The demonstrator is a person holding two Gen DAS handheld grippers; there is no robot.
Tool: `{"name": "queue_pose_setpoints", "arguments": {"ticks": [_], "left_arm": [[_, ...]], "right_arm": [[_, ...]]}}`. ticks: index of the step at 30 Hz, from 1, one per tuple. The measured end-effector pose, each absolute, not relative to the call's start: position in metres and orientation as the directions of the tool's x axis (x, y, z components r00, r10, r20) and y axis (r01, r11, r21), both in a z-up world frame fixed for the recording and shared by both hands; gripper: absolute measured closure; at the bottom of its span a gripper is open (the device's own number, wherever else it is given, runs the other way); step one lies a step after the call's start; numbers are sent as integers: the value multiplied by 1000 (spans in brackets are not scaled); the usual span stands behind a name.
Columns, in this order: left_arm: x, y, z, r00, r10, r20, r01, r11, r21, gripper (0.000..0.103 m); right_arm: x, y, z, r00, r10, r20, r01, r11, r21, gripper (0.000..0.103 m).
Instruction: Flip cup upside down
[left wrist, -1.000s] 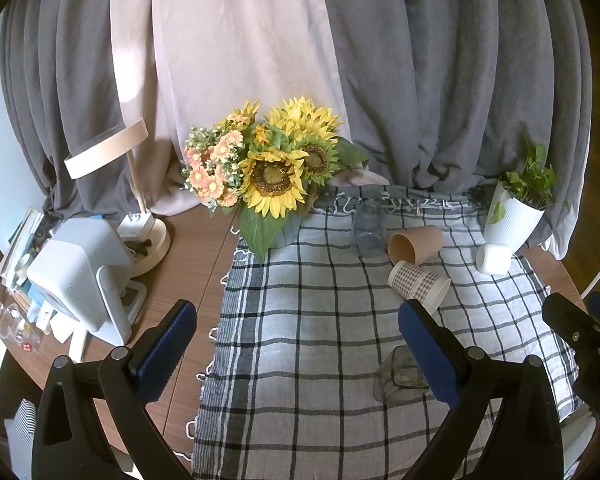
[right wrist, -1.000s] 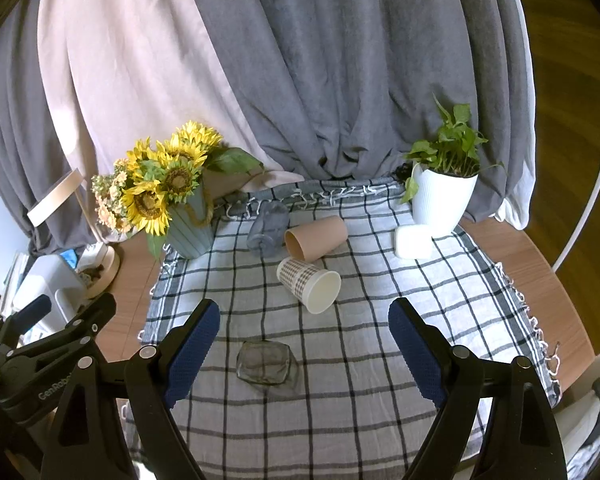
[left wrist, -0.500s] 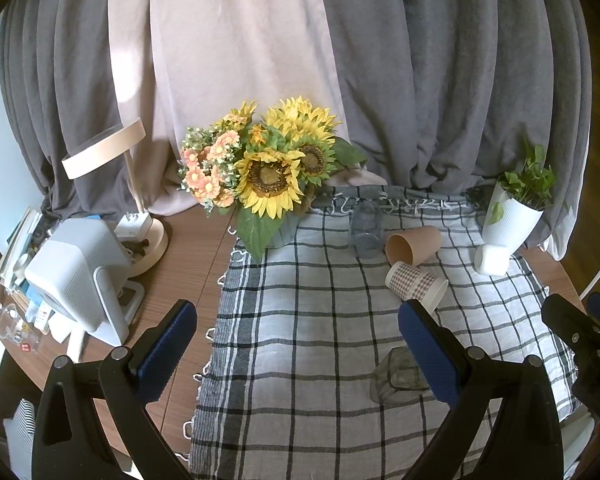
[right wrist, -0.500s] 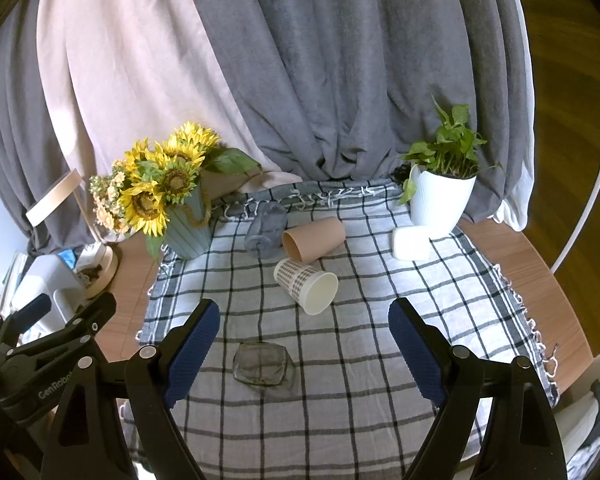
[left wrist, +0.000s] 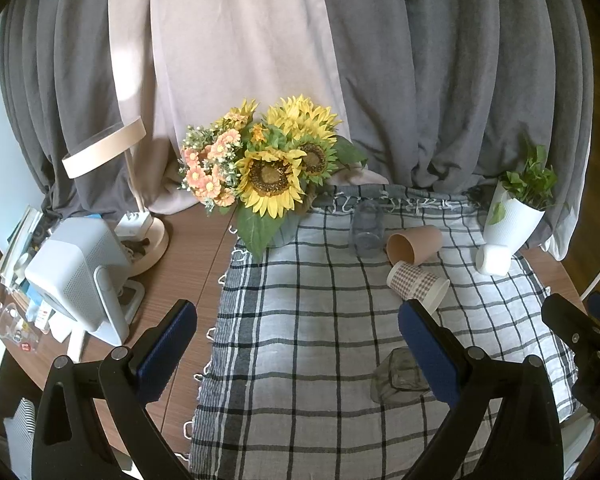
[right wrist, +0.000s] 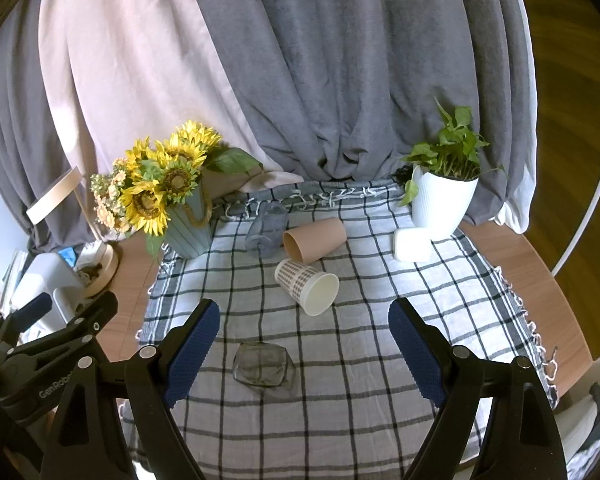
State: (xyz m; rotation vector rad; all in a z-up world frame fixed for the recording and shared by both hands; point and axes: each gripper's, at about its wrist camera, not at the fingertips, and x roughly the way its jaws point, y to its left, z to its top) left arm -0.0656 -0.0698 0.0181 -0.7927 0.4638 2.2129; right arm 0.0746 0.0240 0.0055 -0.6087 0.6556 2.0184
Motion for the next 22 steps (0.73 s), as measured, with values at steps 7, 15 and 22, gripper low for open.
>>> {"name": "queue_pose_setpoints", "arguments": {"ticks": [7,15,22], "left_arm": [[-68,-70,17,-545,512,-664,-736,-672,85,0],[-74,-70,14,-542,507,-670,-732,-677,79,0],[-73,-68,13,-536,508,-674,-733,-676,74,0]], "right_arm": [[74,24,6,-472,605,-641,-866,-454,210,17],[74,26,6,-474,603,-641,-865,-456,211,17],[73,27,5,-472,603,-643,-866,-456,207,17]]}}
